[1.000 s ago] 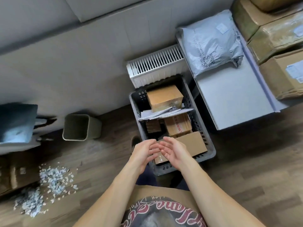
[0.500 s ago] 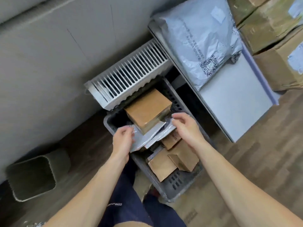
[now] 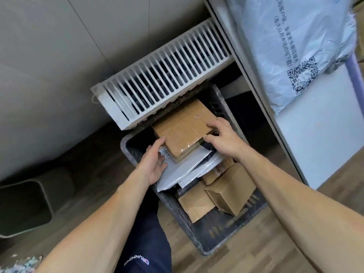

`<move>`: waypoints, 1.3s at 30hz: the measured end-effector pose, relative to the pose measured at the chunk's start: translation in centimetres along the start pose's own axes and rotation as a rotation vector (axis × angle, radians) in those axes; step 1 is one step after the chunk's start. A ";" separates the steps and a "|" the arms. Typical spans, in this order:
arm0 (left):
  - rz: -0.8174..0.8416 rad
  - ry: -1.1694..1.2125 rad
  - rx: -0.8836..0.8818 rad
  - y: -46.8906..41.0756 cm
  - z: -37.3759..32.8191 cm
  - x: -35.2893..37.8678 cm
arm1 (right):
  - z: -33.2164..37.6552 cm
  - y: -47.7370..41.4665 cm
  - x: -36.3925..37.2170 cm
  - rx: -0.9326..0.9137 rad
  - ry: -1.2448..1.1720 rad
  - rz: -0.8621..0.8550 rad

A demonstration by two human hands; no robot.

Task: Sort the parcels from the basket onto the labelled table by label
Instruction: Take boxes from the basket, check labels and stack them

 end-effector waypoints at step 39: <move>0.126 0.184 0.925 45.4 16.1 16.9 | -6.5 33.3 -20.7 -0.831 -0.748 0.068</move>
Point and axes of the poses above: each hand's wrist, its own y-axis away from the middle knuckle, its own x-axis out of the palm, z = x × y, the point moved 2 cm from there along -y, towards the middle knuckle, and after that the axes turned 13 degrees about y, right-handed, at the moved point
